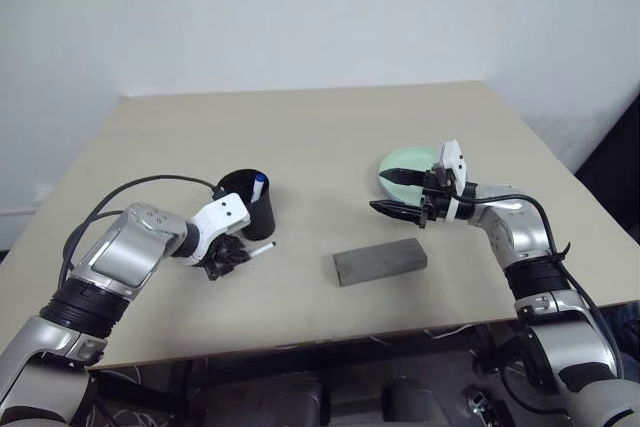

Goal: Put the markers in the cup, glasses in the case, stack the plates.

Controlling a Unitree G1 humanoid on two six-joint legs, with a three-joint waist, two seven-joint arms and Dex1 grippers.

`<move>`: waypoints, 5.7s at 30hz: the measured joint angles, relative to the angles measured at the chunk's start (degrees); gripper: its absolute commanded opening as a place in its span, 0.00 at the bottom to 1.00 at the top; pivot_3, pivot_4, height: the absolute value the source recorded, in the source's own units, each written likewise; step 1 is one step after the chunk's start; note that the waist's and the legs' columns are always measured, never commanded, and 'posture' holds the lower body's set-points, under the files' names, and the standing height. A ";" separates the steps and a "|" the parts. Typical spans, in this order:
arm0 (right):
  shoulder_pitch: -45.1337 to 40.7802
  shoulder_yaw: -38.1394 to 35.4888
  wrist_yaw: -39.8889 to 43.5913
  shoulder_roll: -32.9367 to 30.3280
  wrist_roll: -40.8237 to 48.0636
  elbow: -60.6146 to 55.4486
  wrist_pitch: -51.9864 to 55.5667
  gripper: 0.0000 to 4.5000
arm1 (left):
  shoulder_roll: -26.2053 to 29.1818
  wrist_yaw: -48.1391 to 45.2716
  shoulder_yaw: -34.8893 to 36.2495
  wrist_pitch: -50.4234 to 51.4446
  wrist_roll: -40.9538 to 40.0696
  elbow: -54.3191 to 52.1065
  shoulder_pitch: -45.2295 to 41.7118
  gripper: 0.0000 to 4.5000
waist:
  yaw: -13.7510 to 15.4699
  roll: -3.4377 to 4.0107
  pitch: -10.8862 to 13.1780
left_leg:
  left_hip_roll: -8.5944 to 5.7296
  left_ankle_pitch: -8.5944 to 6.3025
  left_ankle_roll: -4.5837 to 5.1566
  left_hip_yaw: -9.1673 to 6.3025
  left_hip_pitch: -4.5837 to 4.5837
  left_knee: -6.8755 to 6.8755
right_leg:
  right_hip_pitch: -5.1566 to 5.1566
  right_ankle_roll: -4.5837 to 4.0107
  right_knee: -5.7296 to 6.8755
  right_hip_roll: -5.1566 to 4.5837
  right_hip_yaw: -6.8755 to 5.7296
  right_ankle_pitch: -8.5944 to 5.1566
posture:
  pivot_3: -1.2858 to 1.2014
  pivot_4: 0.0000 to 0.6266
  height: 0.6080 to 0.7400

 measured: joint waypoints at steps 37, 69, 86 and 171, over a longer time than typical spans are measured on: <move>0.01 0.01 0.29 -0.04 -0.15 0.97 -0.67 0.86 | -0.44 -1.11 5.39 3.80 -4.63 -14.23 7.55 0.66 | -0.03 0.05 -0.05 | 0.05 0.04 0.03 0.16 -0.08 0.08 | 0.02 0.10 0.00 0.10 0.11 0.06 | 0.52 0.00 0.99; -1.07 0.16 1.08 -0.05 -1.04 3.69 -1.19 0.86 | -0.24 -6.87 -0.77 -2.60 4.60 6.89 -4.54 0.99 | 0.02 0.04 -0.06 | 0.06 0.05 0.05 0.18 -0.08 0.28 | 0.07 0.11 0.11 0.17 0.11 0.07 | 0.52 0.00 0.99; -0.81 0.25 1.09 -0.06 -1.20 3.02 -0.53 0.86 | -3.17 -13.08 -1.88 -4.56 7.92 11.77 -7.45 0.99 | 0.02 0.14 -0.13 | 0.06 0.07 0.08 0.12 -0.05 0.57 | 0.08 0.09 0.24 0.14 0.11 0.10 | 0.52 0.00 0.99; 0.07 0.39 0.67 0.66 -1.21 1.30 0.26 0.86 | 1.14 -10.05 7.55 -6.81 0.30 2.11 7.41 0.99 | -0.23 0.10 -0.09 | 0.01 0.05 0.05 -0.01 -0.14 0.09 | -0.11 -0.15 -0.01 -0.08 0.02 0.26 | 0.52 0.00 0.99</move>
